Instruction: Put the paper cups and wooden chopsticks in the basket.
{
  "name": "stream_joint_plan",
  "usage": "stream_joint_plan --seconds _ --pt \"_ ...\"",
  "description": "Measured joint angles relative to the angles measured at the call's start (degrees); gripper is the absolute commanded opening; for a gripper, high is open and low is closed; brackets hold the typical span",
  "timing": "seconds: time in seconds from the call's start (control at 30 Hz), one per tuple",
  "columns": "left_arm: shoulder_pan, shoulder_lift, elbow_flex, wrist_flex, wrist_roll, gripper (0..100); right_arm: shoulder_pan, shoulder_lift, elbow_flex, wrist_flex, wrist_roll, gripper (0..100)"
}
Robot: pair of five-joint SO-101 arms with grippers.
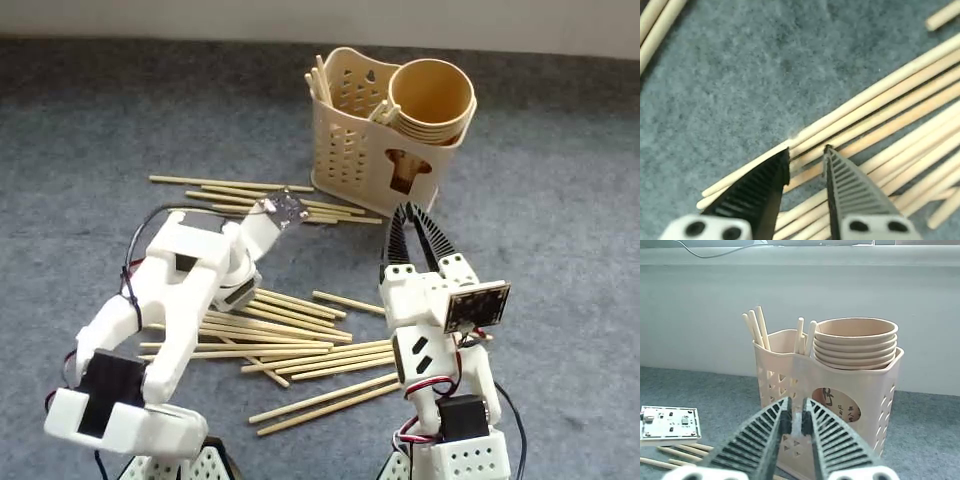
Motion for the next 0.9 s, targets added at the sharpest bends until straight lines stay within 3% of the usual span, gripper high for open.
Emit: stream_joint_plan --seconds 0.3,0.47,0.67,0.9 --pt "0.7 -4.7 0.2 3.3 -2.7 14 0.0 0.0 0.0 0.0 0.0 4.8" --pt "0.7 0.3 0.1 3.3 -3.7 13 0.0 0.0 0.0 0.0 0.0 4.8" --pt "0.8 6.6 -6.0 4.1 -3.9 4 0.0 0.0 0.0 0.0 0.0 4.8" --pt "1.5 7.3 -7.9 4.7 -4.1 0 0.0 0.0 0.0 0.0 0.0 4.8"
